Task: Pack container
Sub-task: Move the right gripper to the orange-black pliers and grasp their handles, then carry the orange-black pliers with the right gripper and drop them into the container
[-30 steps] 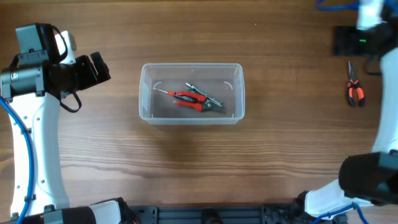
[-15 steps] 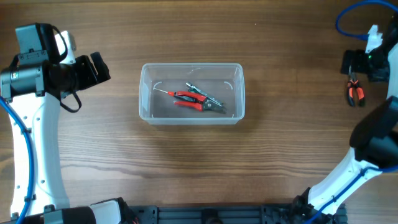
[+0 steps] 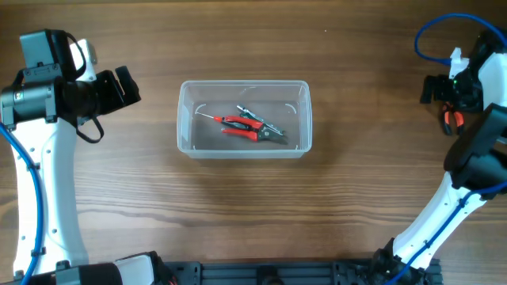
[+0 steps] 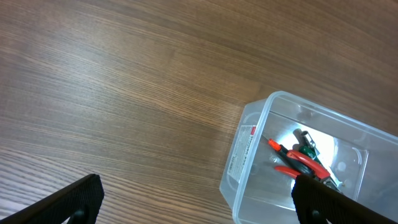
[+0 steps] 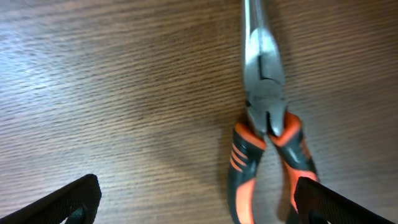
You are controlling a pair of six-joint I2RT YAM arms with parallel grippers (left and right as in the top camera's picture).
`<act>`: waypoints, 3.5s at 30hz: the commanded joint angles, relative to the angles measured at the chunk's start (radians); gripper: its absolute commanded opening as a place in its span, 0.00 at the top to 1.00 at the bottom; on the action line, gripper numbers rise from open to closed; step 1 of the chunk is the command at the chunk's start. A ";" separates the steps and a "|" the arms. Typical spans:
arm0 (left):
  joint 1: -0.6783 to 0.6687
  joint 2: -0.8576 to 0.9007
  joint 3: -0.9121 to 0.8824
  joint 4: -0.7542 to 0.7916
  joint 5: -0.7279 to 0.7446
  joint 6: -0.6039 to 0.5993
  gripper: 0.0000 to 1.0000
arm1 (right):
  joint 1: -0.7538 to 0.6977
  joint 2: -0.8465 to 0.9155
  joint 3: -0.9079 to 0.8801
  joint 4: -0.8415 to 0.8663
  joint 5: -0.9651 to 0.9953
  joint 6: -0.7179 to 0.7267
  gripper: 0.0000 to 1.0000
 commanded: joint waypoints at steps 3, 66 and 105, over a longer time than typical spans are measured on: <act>-0.003 0.006 0.002 0.000 0.019 0.004 0.00 | 0.002 0.056 -0.016 0.016 -0.055 -0.012 0.00; -0.003 0.006 0.002 -0.002 0.037 -0.017 0.00 | 0.150 -0.253 -0.008 0.021 -0.089 -0.036 0.96; 0.200 0.006 0.002 -0.049 0.060 0.045 0.00 | 1.059 -0.060 -0.013 -0.007 -0.179 -0.276 0.96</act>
